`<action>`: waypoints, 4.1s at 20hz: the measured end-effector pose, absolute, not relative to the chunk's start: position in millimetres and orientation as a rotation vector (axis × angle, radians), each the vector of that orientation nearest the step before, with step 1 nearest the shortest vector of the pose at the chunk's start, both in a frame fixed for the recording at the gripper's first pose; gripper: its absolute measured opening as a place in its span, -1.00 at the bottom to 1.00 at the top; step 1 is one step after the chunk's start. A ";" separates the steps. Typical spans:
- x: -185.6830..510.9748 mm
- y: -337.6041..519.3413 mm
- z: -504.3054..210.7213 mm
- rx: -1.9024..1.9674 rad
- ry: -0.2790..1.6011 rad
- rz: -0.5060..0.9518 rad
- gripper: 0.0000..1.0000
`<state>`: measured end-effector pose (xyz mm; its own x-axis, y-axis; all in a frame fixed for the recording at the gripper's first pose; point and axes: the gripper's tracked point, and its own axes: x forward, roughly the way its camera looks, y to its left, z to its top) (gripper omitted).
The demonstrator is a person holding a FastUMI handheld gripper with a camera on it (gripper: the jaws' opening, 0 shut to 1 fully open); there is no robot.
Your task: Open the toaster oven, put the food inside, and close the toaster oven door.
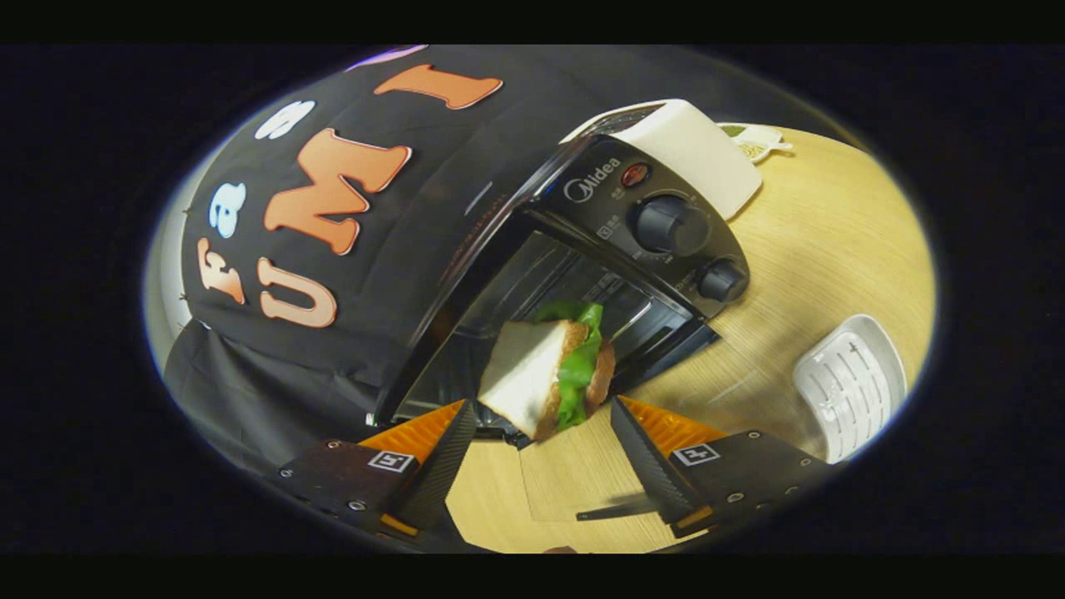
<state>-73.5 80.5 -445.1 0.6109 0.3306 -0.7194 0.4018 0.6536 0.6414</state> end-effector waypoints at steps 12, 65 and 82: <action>-201.5 89.7 -448.3 0.487 1.252 0.139 0.97; -40.2 92.7 -299.9 0.108 0.750 0.250 0.98; 20.7 -1.0 -7.4 -0.121 -0.063 0.023 0.96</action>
